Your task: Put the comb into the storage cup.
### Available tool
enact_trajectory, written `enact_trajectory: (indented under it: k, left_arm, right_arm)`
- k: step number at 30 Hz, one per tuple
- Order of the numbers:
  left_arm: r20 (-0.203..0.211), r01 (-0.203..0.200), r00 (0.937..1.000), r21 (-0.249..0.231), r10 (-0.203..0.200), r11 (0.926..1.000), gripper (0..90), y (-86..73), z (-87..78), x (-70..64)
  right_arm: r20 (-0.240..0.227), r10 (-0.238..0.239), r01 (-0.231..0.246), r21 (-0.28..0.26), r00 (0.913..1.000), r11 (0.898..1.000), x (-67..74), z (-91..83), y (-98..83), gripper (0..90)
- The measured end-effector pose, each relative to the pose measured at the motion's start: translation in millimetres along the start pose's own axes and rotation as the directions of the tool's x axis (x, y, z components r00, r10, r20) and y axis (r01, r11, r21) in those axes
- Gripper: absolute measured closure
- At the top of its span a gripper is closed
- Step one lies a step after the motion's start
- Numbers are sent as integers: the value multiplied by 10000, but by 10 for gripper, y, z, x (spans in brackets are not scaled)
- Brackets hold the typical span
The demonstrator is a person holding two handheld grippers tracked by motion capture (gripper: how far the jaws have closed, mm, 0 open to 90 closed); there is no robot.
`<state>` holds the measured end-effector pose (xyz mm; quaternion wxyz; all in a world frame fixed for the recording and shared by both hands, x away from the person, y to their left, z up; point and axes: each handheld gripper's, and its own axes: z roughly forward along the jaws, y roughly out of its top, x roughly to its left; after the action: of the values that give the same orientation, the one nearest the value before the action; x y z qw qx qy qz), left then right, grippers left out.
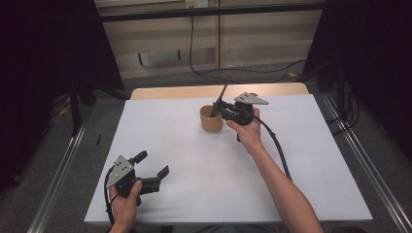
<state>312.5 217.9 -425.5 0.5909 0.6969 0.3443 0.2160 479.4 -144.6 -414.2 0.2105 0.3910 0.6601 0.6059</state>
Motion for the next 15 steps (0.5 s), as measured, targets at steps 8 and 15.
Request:
enact_trajectory:
  k: [8, 15]
  left_arm:
    - [-91, -91, 9999, -4, 91, 10000, 25, 1, 1, 18]
    - [-14, -74, 10000, -37, 74, 10000, 25, 3, 4, -2]
  right_arm:
    - [32, -42, 42, 2, 10000, 10000, 13, -4, -25, 725]
    - [157, -44, 42, 97, 9999, 9999, 5, -1, -86, 725]
